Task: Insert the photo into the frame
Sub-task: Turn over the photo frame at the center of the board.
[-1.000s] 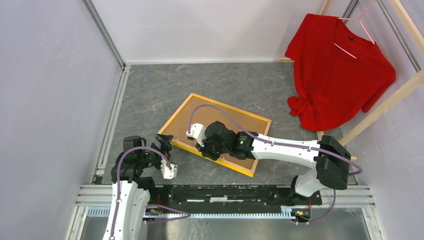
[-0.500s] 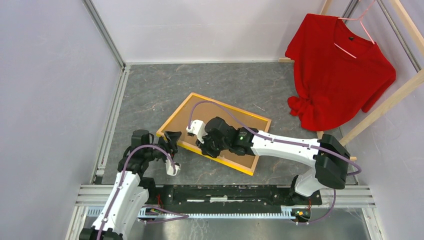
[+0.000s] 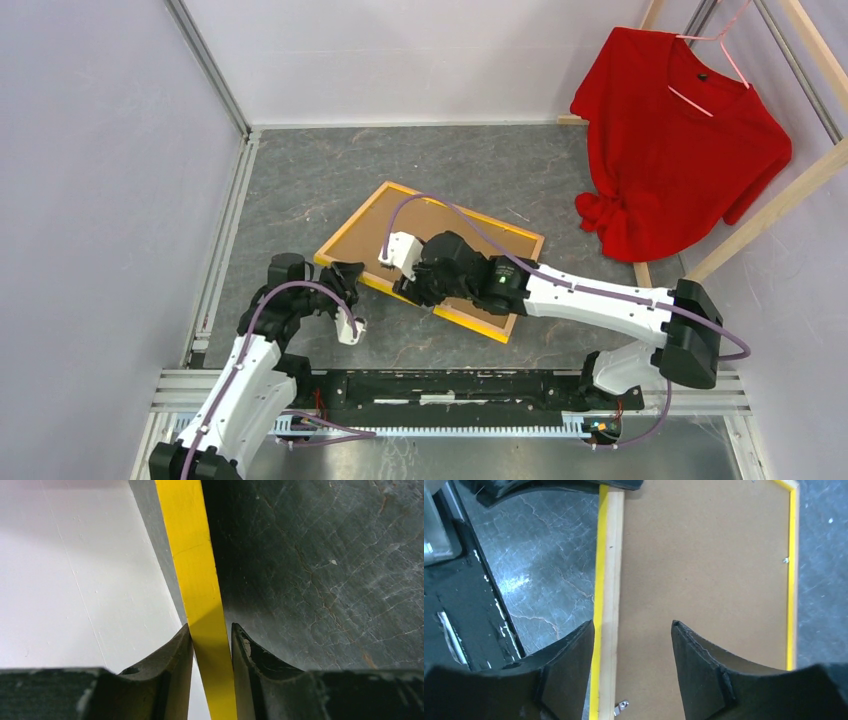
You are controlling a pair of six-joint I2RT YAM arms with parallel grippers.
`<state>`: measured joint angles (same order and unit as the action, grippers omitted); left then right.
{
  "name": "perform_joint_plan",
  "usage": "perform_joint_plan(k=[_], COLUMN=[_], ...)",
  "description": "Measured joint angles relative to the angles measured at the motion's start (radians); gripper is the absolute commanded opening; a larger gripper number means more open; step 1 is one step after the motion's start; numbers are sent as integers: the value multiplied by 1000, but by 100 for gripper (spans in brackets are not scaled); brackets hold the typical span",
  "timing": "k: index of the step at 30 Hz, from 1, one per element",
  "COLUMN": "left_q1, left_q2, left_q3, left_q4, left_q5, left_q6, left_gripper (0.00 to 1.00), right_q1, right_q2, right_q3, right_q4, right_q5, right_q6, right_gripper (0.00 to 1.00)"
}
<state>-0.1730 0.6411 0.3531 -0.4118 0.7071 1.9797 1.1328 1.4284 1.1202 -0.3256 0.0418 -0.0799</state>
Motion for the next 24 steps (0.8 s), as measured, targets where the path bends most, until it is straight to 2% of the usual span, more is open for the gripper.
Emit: perform_joint_plan(k=[6,7,14,19,24], left_q1=[-9,-10,-13,-14,-14], left_q2=[14,16,20,20,20], left_q3=[41,47,70,85,95], left_q4=[2,2,3,2,1], left_q5=[-9,-10,-22,-25,-27], left_q6=[-86,-101,-164,-203,-212], left_gripper=[34,34,32,31,31], right_q1=[122,136,225,233,232], right_q2=[-9,-9,39,83,105], right_q3=[-1,-3,-11,-38,-97], right_q4=[-36,-40,-55,-43,5], right_q5=[180,203,410,503,611], right_q6=[-87,-96,-153,-180,-207], right_gripper=[74,79,81,78,64])
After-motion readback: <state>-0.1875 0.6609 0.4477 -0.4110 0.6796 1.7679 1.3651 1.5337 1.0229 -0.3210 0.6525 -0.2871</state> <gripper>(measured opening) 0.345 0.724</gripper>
